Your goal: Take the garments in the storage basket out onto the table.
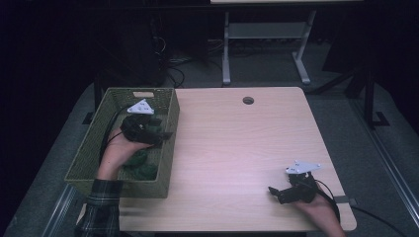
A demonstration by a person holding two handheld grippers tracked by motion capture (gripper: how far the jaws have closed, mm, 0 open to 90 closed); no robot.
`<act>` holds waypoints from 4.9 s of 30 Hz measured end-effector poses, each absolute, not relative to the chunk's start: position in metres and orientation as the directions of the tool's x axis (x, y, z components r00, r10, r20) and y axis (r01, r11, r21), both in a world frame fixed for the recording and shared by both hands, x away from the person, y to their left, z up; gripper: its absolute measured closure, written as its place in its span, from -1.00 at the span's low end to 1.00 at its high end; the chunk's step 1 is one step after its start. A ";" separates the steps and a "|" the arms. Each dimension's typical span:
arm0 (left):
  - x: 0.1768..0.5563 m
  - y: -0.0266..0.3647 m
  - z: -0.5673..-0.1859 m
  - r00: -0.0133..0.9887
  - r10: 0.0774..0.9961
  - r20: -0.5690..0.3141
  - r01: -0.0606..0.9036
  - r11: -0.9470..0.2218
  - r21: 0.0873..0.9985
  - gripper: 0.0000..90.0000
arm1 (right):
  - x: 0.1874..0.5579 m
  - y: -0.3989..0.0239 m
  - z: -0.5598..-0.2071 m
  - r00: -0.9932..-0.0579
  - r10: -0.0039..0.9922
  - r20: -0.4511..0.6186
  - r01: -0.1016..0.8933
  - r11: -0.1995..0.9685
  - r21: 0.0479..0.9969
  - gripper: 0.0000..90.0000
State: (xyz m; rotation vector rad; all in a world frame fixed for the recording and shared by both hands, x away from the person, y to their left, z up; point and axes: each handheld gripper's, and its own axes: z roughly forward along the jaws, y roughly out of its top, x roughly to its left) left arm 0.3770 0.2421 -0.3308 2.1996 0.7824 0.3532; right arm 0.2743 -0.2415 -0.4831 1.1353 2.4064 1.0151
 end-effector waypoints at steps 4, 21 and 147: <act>0.378 0.252 -0.331 0.762 0.647 0.005 0.429 -0.512 0.744 -0.30 | 0.274 -0.241 -0.483 -0.646 0.763 0.034 0.556 0.440 0.705 -0.98; 0.388 0.295 -0.348 0.691 0.723 0.008 0.501 -0.487 0.715 -0.19 | 0.274 -0.241 -0.483 -0.646 0.763 0.034 0.556 0.440 0.705 -0.98; 0.362 0.247 -0.219 0.770 0.599 -0.219 0.392 -0.174 0.903 0.86 | 0.274 -0.241 -0.483 -0.641 0.767 0.037 0.563 0.436 0.702 -0.98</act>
